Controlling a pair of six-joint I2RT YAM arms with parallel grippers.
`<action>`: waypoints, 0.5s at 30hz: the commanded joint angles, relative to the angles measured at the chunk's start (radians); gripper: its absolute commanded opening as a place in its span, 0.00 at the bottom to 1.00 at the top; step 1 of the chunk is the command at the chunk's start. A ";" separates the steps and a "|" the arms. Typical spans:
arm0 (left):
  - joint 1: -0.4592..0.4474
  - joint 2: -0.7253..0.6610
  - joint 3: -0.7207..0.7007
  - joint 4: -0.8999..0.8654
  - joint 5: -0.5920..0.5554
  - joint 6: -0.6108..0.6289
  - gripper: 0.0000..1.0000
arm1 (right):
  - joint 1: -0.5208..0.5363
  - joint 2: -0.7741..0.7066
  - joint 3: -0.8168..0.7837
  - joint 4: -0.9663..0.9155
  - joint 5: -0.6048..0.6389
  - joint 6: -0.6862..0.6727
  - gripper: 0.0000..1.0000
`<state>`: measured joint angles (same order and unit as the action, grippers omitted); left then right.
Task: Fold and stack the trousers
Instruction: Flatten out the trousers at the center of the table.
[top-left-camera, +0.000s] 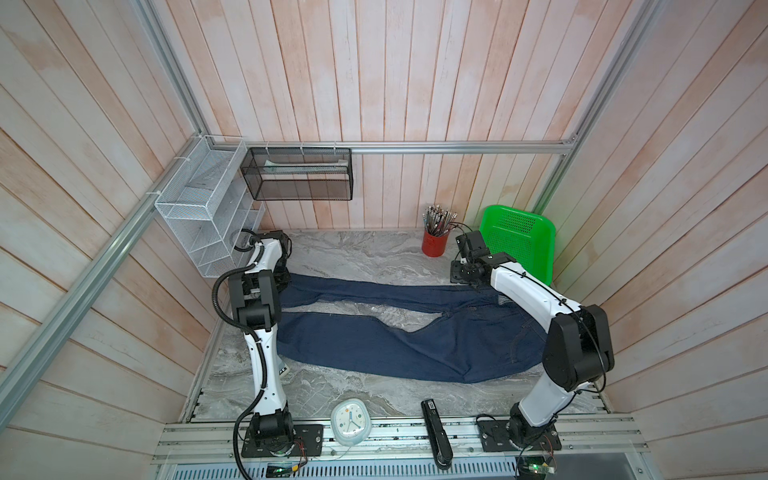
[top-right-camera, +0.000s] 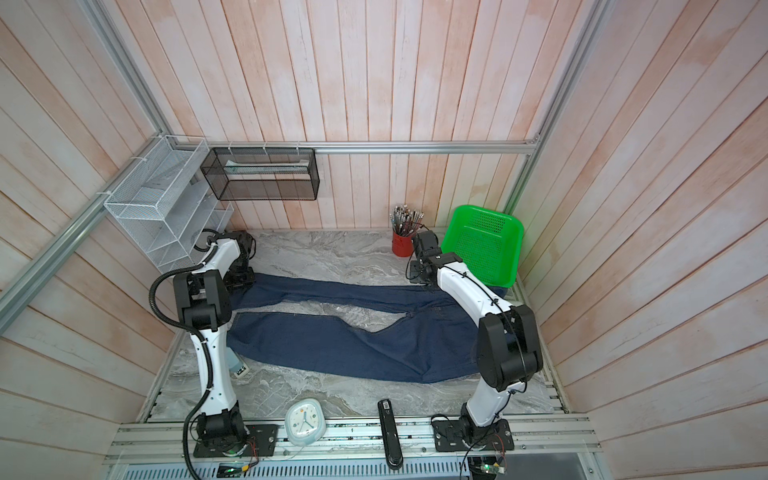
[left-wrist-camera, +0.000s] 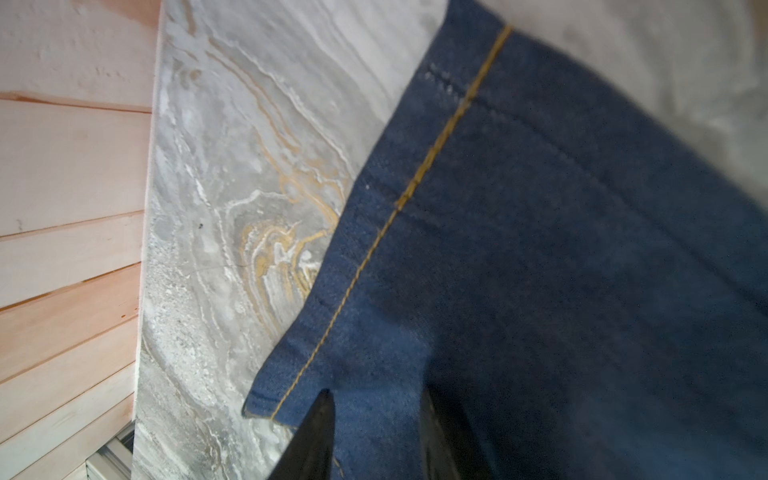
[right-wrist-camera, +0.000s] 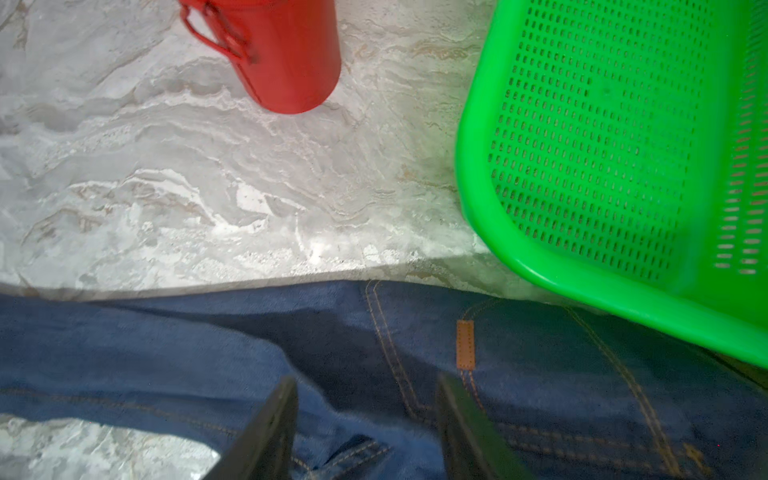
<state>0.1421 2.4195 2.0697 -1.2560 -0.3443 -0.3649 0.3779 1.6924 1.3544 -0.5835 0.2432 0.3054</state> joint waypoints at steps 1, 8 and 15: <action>0.004 0.023 -0.036 -0.007 0.083 0.004 0.38 | 0.018 -0.066 -0.037 -0.073 0.044 -0.097 0.58; 0.004 0.020 -0.043 -0.007 0.091 0.007 0.38 | 0.014 0.047 0.053 -0.199 -0.006 -0.222 0.60; 0.004 0.015 -0.048 -0.004 0.103 0.013 0.38 | 0.018 0.132 0.073 -0.133 -0.088 -0.415 0.59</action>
<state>0.1429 2.4100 2.0583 -1.2491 -0.3157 -0.3576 0.3920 1.8023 1.4124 -0.7177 0.1925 0.0032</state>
